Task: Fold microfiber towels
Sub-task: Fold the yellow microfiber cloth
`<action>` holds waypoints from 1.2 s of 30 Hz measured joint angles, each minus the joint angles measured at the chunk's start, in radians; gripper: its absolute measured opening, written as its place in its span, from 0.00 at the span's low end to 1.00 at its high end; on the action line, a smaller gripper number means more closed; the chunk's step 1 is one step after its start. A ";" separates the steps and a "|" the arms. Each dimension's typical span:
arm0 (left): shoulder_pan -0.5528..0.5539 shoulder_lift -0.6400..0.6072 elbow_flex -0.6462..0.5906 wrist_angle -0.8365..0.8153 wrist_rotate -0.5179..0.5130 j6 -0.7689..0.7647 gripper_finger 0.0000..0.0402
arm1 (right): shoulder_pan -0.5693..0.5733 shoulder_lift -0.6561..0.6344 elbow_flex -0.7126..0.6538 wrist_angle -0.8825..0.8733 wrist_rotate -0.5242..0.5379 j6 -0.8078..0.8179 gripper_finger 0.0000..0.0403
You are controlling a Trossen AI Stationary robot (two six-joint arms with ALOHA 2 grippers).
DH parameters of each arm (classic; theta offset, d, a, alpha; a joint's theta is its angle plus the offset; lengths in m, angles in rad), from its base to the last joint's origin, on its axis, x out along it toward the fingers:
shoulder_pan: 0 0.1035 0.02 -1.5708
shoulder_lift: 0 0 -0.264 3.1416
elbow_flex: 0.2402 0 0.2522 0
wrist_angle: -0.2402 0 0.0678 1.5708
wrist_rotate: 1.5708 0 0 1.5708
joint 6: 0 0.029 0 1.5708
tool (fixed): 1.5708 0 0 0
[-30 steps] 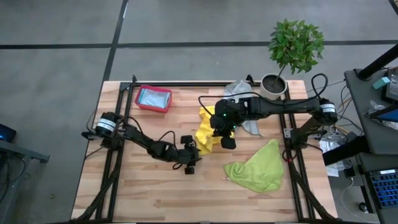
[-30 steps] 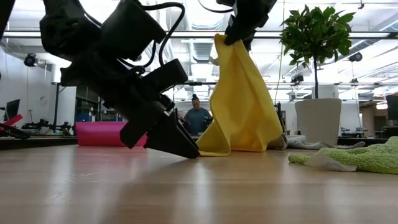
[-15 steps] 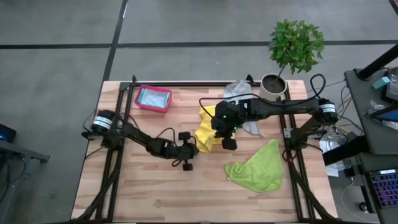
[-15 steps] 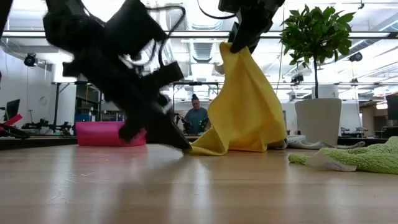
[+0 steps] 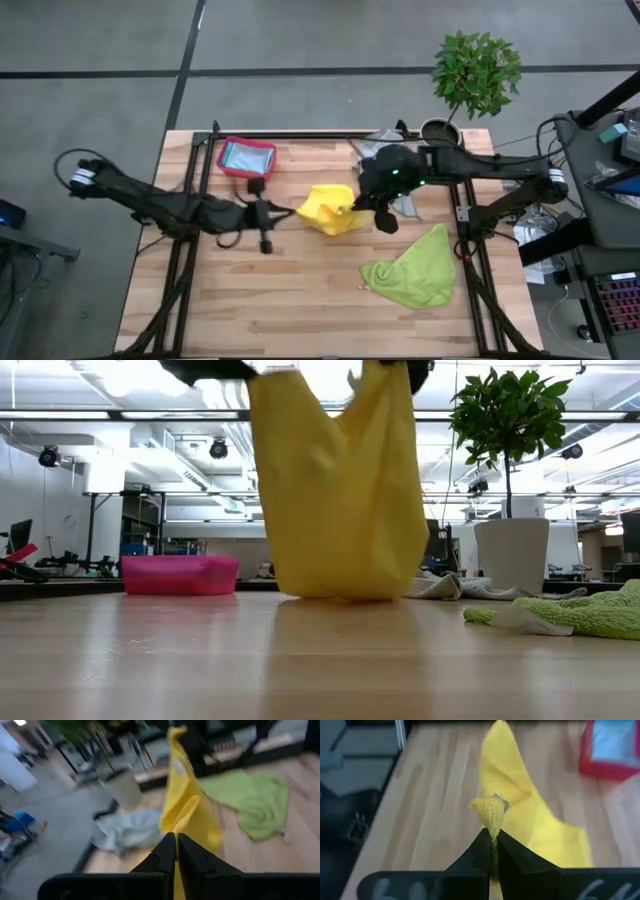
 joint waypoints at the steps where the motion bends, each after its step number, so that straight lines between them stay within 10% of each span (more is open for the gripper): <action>1: 0.000 -0.035 0.000 -0.001 -0.003 0.011 0.00 | 0.000 -0.010 0.000 0.015 0.005 0.016 0.02; 19: 0.004 -0.236 0.009 0.125 -0.425 0.103 0.00 | -0.057 -0.048 0.050 0.120 0.125 -0.155 0.02; 36: 0.003 -0.303 0.071 0.125 -0.557 0.322 0.00 | -0.185 -0.026 0.049 0.249 0.107 -0.368 0.02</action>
